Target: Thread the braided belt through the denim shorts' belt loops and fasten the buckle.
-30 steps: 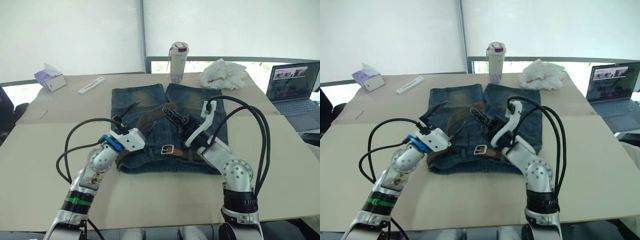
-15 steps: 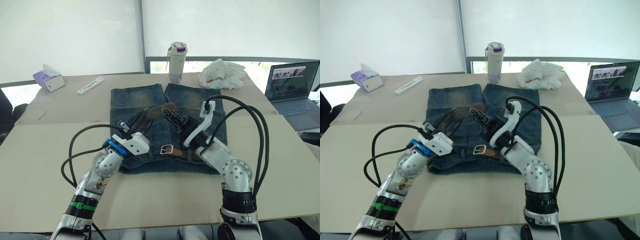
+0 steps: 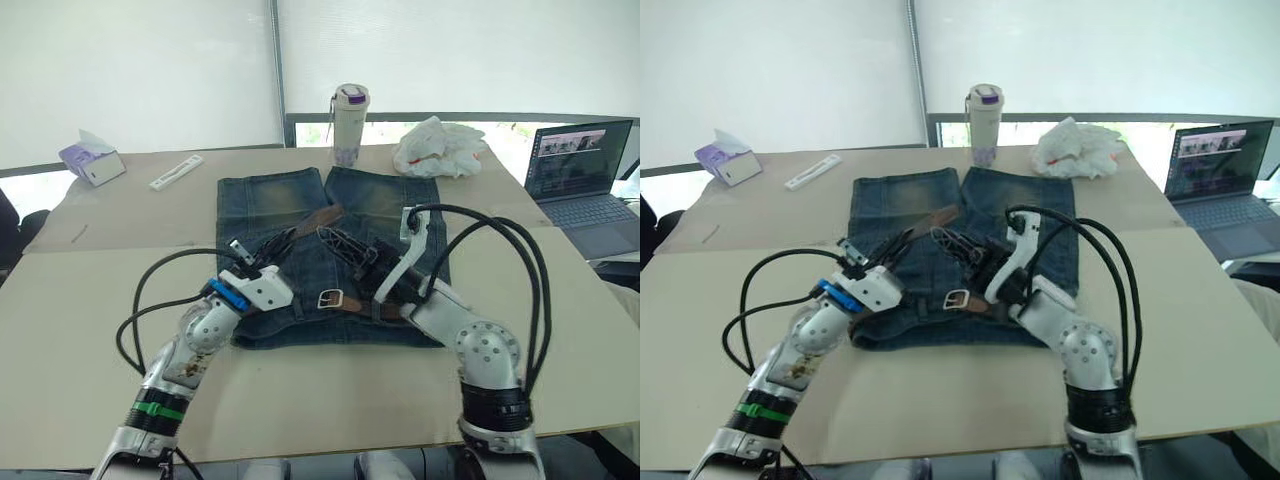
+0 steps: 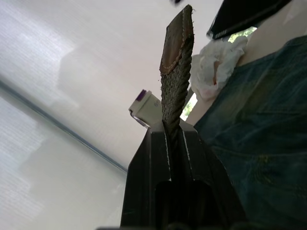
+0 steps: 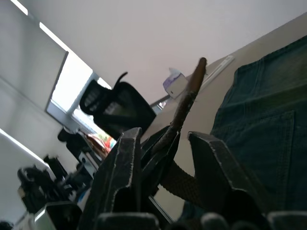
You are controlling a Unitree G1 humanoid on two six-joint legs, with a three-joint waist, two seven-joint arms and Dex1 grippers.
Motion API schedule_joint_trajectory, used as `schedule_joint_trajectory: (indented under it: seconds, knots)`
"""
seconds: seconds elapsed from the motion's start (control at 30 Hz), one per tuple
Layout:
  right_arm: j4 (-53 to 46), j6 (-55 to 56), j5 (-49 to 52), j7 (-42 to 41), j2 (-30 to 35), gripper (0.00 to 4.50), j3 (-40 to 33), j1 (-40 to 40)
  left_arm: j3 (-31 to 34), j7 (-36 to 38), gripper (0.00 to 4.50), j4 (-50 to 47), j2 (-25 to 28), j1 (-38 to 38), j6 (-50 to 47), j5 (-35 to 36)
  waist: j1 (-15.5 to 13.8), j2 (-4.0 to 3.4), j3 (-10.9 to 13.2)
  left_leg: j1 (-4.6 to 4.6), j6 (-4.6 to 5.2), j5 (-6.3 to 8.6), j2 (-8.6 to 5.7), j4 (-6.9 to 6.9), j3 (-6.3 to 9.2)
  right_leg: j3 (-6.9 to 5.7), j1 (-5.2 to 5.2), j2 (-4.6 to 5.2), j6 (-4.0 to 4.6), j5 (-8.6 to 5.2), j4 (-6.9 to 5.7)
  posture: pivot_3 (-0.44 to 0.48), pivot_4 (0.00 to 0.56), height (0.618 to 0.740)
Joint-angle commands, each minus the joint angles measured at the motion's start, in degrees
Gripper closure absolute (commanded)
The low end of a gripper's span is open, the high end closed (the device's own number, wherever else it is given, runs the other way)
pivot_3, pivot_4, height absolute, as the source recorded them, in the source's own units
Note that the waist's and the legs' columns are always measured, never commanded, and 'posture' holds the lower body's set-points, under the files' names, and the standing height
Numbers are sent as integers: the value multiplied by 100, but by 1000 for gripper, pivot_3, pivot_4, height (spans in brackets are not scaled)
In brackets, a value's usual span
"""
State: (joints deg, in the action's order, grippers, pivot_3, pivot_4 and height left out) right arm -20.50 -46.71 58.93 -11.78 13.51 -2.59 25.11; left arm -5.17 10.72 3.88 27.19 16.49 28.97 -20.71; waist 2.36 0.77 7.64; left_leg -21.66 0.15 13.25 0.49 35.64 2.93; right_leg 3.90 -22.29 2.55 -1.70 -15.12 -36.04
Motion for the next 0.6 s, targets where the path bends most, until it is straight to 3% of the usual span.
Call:
schedule_joint_trajectory:
  seconds: [0.03, 0.07, 0.2, 0.47, 0.6]
  knots:
    - [-265, 512, -815, -710, 506, 915, 275, -177, 431, 242, 4500, -361, 330, -235, -36, 485, -2, 0, 0, 0, 0, 0, 1, 0, 0, -1, 0, 0, 0, 0, 0, 0, 150, 740]
    - [-313, 887, -1415, -1061, 883, 583, 552, -276, 638, 419, 4500, -437, 556, -431, -71, 707, -1, 0, 0, 1, 0, 0, 1, 1, -1, -1, 1, -1, 0, 0, 1, 0, 150, 740]
    - [-337, 1584, -2637, -1891, 1633, 583, 1415, -549, 1017, 832, 4500, -449, 1141, -876, 111, 1154, 9, 0, 1, 6, 0, 0, 5, -2, -8, 2, -3, -1, 0, -1, 6, 0, 150, 740]
    - [245, 2368, -3844, -2255, 1590, 583, 1931, -848, 895, 1757, 4500, -91, 1952, -1508, 1062, 1385, -19, 3, 3, 15, -1, 1, 12, -3, -13, 2, 5, 2, 1, -1, 9, 0, 150, 740]
    - [371, 2921, -4331, -2407, 1534, 583, 2030, -846, 833, 1796, 4500, 117, 2185, -1611, 1249, 852, -40, 3, 4, 15, -1, 1, 12, -3, -12, 1, 4, 2, 3, 0, 11, 0, 150, 740]
